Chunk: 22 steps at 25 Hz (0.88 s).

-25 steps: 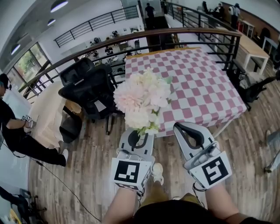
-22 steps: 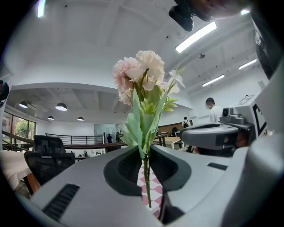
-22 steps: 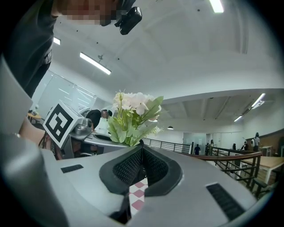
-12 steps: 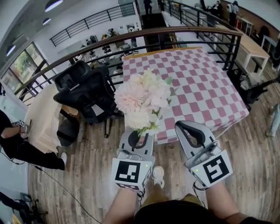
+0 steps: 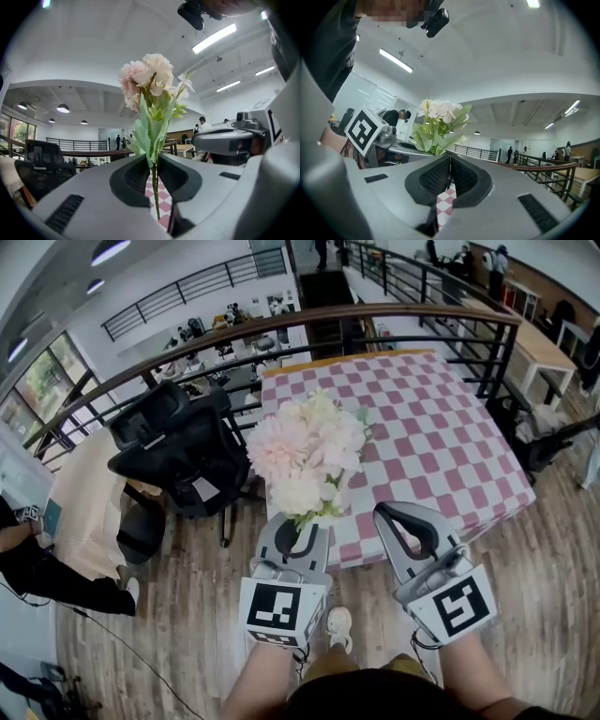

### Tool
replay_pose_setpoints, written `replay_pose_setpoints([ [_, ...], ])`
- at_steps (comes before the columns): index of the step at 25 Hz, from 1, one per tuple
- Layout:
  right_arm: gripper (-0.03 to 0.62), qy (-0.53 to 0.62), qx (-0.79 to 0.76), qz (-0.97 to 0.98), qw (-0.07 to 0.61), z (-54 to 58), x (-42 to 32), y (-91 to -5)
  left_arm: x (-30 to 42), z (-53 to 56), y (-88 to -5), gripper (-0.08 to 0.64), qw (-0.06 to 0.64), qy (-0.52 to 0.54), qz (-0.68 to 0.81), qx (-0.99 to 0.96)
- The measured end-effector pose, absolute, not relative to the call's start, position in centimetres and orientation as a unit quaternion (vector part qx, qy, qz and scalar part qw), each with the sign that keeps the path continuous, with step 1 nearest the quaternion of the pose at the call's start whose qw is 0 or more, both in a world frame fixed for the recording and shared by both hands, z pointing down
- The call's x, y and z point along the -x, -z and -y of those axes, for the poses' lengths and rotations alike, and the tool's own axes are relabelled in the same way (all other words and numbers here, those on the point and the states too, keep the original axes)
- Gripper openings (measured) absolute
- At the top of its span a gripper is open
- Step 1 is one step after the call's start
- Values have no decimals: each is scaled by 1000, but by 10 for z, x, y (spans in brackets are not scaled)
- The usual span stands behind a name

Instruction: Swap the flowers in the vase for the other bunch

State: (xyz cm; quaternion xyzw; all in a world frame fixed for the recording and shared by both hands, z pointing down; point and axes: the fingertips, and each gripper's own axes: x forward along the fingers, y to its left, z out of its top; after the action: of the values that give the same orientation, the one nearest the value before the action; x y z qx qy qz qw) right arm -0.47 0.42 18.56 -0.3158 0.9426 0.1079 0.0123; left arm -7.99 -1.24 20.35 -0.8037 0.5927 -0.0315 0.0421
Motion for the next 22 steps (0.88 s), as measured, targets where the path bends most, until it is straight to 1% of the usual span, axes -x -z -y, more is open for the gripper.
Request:
replay_pose_setpoints([
  [11, 32, -102, 340, -935, 5, 65, 28, -171, 96, 87, -189, 52, 38, 39, -566, 823],
  [22, 32, -105, 368, -924, 5, 105, 40, -173, 106, 124, -192, 52, 41, 38, -541, 839],
])
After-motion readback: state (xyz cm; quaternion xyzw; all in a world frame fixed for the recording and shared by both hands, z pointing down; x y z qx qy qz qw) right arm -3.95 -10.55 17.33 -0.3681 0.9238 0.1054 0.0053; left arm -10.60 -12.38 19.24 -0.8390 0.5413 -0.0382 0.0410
